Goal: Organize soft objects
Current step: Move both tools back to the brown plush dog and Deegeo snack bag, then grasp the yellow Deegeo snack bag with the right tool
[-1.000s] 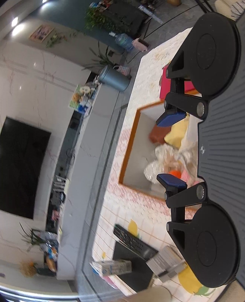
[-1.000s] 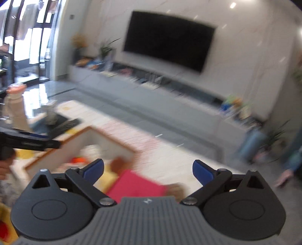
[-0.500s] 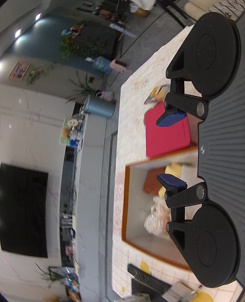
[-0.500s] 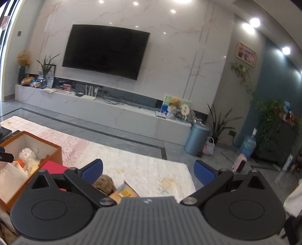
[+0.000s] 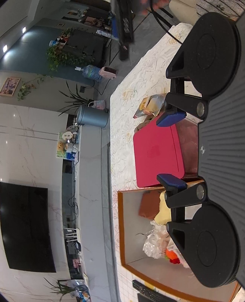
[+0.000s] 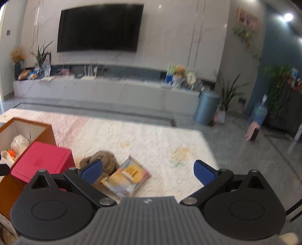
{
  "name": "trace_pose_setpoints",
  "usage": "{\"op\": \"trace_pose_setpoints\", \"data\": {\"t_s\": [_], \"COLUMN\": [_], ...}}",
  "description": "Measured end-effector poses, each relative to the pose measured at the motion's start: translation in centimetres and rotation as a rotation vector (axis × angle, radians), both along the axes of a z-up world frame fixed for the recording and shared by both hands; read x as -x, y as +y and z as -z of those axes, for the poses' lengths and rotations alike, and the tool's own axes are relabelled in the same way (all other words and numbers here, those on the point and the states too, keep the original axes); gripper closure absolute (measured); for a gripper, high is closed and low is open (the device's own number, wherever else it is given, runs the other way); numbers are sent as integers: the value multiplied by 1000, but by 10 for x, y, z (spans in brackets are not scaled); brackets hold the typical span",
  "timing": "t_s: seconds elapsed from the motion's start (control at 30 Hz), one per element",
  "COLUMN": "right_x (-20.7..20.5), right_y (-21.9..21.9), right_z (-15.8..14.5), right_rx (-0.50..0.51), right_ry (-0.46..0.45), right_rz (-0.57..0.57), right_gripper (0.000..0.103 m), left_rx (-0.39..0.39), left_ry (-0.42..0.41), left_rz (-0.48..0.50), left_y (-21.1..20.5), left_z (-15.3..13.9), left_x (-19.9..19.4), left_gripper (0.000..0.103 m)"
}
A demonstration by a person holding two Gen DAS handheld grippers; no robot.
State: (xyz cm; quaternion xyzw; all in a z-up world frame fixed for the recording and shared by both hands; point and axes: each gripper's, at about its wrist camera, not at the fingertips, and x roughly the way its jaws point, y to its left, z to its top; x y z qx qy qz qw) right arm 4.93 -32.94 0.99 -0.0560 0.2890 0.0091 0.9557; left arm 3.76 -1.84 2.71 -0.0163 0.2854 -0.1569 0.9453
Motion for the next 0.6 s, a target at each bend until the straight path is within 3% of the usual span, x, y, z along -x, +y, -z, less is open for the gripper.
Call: {"op": "trace_pose_setpoints", "data": {"t_s": [0.2, 0.33, 0.37, 0.43, 0.6], "right_x": [-60, -83, -92, -112, -138], "right_y": [2, -4, -6, -7, -10], "right_z": [56, 80, 86, 98, 127], "right_rx": [-129, -302, -340, -363, -380], "right_ry": [169, 129, 154, 219, 235], "right_rz": [43, 107, 120, 160, 258], "right_gripper": [3, 3, 3, 3, 3], "left_rx": [2, 23, 32, 41, 52], "left_ry": [26, 22, 18, 14, 15], "left_rz": [-15, 1, 5, 12, 9], "left_y": [2, 1, 2, 2, 6], "left_z": [9, 10, 9, 8, 9], "left_x": [-8, -6, -5, -3, -3], "left_gripper": [36, 36, 36, 36, 36]}}
